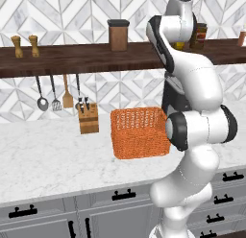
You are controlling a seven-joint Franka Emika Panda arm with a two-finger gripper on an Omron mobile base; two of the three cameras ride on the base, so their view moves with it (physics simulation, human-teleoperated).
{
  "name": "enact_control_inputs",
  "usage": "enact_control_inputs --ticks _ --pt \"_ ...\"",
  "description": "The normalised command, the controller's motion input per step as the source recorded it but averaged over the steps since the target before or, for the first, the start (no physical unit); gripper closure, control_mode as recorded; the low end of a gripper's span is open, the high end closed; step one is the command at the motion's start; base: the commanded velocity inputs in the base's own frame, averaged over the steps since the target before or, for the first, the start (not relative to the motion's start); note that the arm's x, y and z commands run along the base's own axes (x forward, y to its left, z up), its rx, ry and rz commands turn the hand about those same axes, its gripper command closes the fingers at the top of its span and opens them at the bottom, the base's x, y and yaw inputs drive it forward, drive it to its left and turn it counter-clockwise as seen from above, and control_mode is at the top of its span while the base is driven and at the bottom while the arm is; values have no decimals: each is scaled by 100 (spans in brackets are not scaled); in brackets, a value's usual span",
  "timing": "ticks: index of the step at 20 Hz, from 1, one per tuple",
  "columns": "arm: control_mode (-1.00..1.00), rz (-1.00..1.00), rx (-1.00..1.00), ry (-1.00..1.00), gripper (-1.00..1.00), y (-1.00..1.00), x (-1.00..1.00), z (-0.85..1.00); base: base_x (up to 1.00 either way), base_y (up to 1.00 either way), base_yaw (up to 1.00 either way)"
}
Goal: Open the cabinet, pick up the bread from the cabinet and place it in the basket. Then move the basket to the dining counter.
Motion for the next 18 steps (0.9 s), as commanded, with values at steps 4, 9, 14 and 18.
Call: enact_control_inputs --ticks 4,9,14,18 --pt "-100 12 0 0 -100 -15 29 -33 0 0 0" --pt "-100 7 0 0 -100 0 47 -36 0 0 0" --pt "-100 1 0 0 -100 0 94 -17 0 0 0" --pt "-100 0 0 6 -100 -19 86 -7 0 0 0"
